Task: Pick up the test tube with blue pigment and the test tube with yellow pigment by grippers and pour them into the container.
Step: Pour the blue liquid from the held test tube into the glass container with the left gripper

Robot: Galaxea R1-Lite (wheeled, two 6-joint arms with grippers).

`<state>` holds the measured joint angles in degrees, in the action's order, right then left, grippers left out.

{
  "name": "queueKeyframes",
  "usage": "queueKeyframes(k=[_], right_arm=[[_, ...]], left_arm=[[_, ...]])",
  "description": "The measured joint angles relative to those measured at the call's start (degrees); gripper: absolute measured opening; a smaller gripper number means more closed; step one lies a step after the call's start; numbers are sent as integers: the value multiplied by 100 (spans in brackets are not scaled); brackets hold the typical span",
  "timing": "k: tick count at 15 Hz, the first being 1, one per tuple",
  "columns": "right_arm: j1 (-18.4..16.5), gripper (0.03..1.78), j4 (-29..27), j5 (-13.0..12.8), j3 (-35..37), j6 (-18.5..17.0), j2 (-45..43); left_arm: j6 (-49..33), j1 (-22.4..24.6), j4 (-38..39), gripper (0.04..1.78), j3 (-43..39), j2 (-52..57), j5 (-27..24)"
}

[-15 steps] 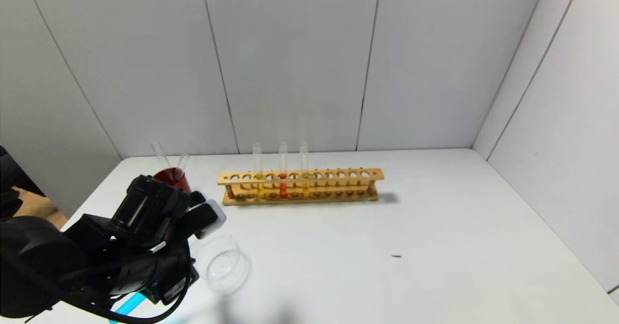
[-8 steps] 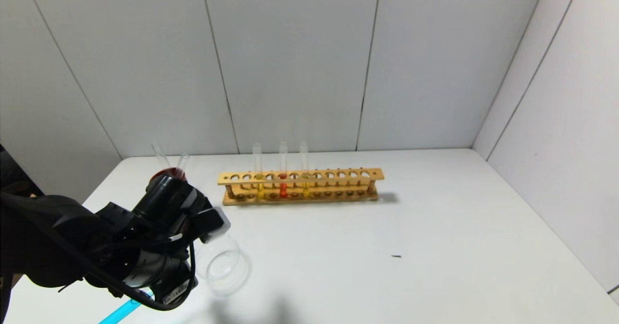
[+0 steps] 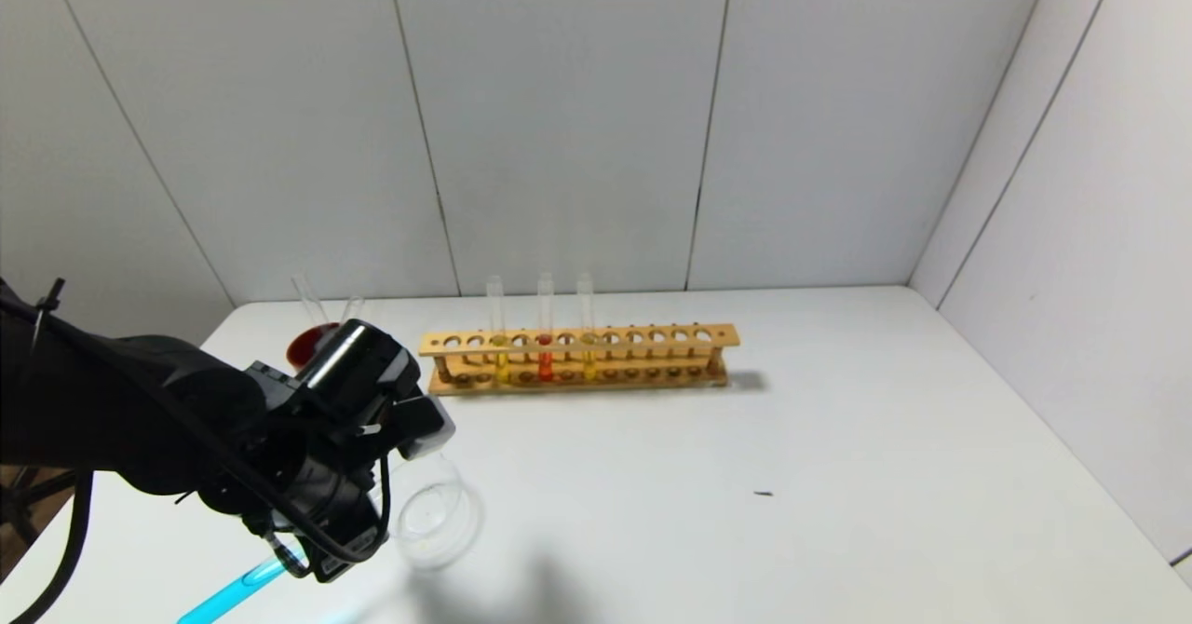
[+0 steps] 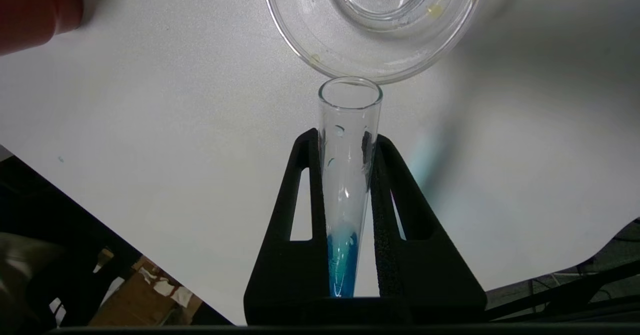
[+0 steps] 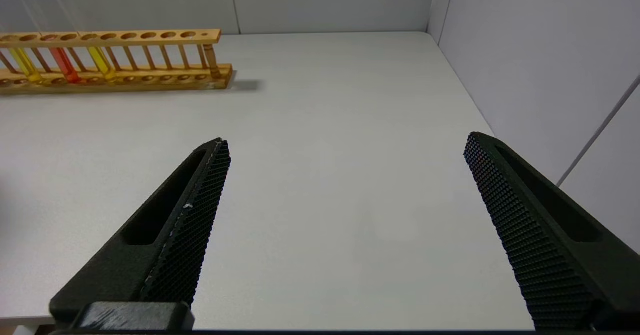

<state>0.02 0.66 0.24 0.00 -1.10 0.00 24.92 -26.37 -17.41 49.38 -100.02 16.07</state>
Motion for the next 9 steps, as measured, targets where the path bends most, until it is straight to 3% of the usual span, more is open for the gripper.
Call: queueKeyframes(k=[9], right_arm=[[0,171,0,-2,0,2,0]], left_arm=[[27,157,-546,30,740,-629,5]])
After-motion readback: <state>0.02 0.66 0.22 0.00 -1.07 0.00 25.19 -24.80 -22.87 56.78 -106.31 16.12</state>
